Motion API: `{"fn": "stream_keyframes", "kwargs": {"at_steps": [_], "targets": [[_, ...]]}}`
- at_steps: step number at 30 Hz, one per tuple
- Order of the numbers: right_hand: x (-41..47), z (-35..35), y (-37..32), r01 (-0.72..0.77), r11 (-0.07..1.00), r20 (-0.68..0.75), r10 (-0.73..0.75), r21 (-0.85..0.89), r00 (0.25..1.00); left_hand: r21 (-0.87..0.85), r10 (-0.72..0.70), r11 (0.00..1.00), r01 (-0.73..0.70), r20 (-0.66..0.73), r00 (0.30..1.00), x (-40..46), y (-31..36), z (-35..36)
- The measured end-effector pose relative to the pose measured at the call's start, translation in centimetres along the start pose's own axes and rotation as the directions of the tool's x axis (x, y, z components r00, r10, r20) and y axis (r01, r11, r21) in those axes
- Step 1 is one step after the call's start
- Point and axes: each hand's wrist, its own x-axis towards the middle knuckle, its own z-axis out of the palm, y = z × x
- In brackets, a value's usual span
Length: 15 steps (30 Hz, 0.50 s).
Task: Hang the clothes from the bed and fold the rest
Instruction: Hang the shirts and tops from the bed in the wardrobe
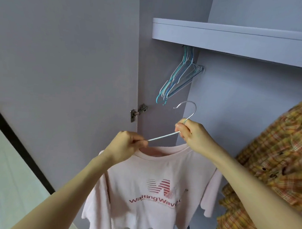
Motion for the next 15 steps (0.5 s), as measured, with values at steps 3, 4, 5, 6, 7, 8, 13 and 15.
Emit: {"fn": "stream_keyframes", "kwargs": {"at_steps": [3,4,5,6,7,8,13,15], "targets": [[-1.4,-1.3,3.3,-0.019,1.0,0.08,0.021,-0.025,0.997,0.046,0.016,0.999,-0.011,-0.1,0.995,-0.5,-0.3,-0.1],[-1.9,-2.0,5.1,-0.056,0.995,0.079,0.063,-0.082,0.995,0.051,0.015,0.999,-0.009,-0.131,0.991,-0.7,-0.5,-0.6],[-2.4,-2.6,7.0,-0.113,0.98,0.07,0.126,-0.166,0.99,0.054,0.014,0.999,-0.006,-0.153,0.988,-0.8,-0.7,-1.1],[-2.9,-3.1,8.4,-0.191,0.95,0.048,0.208,-0.247,0.977,0.059,0.011,0.998,-0.001,-0.168,0.986,-0.8,-1.0,-1.6],[-3.3,-3.4,9.6,-0.263,0.921,0.011,0.277,-0.287,0.961,0.068,0.001,0.998,0.011,-0.179,0.984,-0.8,-1.1,-2.0],[-3.6,-3.4,10.3,-0.305,0.905,-0.035,0.309,-0.298,0.951,0.081,-0.011,0.996,0.026,-0.181,0.983,-0.7,-1.2,-2.4],[-3.0,-1.5,10.3,-0.294,0.919,-0.284,0.217,-0.262,0.934,0.127,-0.033,0.991,0.047,-0.105,0.994,-0.2,-0.9,-2.8],[-2.7,-0.2,9.3,-0.243,0.929,-0.295,0.158,-0.28,0.942,0.058,0.006,0.998,-0.001,-0.091,0.996,0.2,0.0,-2.4]]}}
